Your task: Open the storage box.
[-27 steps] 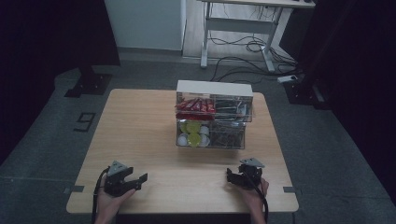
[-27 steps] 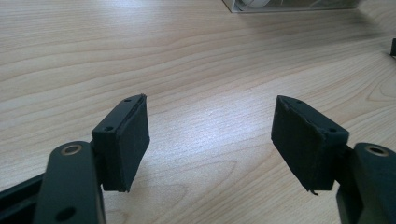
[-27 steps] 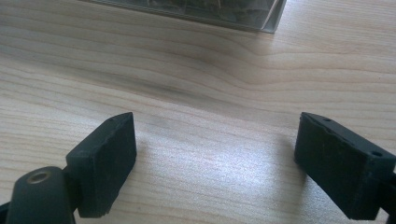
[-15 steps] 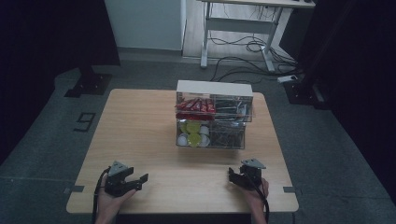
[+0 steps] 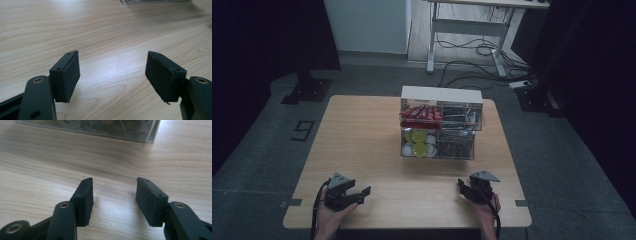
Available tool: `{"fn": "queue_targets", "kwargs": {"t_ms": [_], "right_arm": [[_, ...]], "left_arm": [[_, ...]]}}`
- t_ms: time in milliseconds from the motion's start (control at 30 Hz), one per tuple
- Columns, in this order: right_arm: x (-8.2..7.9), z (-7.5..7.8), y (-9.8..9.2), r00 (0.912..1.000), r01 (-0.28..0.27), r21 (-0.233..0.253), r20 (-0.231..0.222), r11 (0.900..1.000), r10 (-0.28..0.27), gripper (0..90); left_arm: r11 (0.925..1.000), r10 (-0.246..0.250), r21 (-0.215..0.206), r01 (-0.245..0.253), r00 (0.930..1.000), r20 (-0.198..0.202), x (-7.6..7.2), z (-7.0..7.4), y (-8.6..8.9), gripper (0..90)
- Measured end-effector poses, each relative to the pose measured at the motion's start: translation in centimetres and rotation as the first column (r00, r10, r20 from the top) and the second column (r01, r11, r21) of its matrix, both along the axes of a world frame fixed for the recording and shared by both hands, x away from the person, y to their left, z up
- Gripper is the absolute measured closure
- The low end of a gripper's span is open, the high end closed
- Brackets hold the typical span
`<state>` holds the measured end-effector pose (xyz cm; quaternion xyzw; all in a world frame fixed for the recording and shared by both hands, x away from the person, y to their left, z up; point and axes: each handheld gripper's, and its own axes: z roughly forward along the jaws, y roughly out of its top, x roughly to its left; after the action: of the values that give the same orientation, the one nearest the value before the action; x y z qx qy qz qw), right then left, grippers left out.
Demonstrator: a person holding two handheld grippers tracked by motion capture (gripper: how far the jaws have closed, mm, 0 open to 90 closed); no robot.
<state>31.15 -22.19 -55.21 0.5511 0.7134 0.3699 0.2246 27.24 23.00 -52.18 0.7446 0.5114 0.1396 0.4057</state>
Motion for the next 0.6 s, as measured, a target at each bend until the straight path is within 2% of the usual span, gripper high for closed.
{"fn": "queue_targets", "kwargs": {"t_ms": [300, 367, 533, 600], "right_arm": [[-0.5, 0.3, 0.8, 0.9985, -0.017, -0.006, 0.052, 1.000, 0.017, 60.7], [-0.7, 0.3, 1.4, 0.9969, -0.032, -0.024, 0.071, 0.999, 0.034, 65.4], [-0.9, 0.4, 2.1, 0.9945, -0.070, -0.047, 0.075, 0.996, 0.073, 71.9], [-1.0, 0.5, 2.1, 0.9939, -0.078, -0.040, 0.076, 0.996, 0.080, 74.8]], "left_arm": [[0.9999, -0.010, 0.012, 0.010, 0.9998, -0.014, 0.3, -0.5, -0.2, 28.1], [0.9998, -0.013, 0.012, 0.013, 0.9998, -0.016, 0.4, -0.6, -0.3, 28.1], [0.9998, -0.014, 0.011, 0.015, 0.9997, -0.017, 0.4, -0.5, -0.3, 28.0], [0.9999, -0.014, 0.010, 0.014, 0.9998, -0.014, 0.3, -0.4, -0.3, 28.0]]}}
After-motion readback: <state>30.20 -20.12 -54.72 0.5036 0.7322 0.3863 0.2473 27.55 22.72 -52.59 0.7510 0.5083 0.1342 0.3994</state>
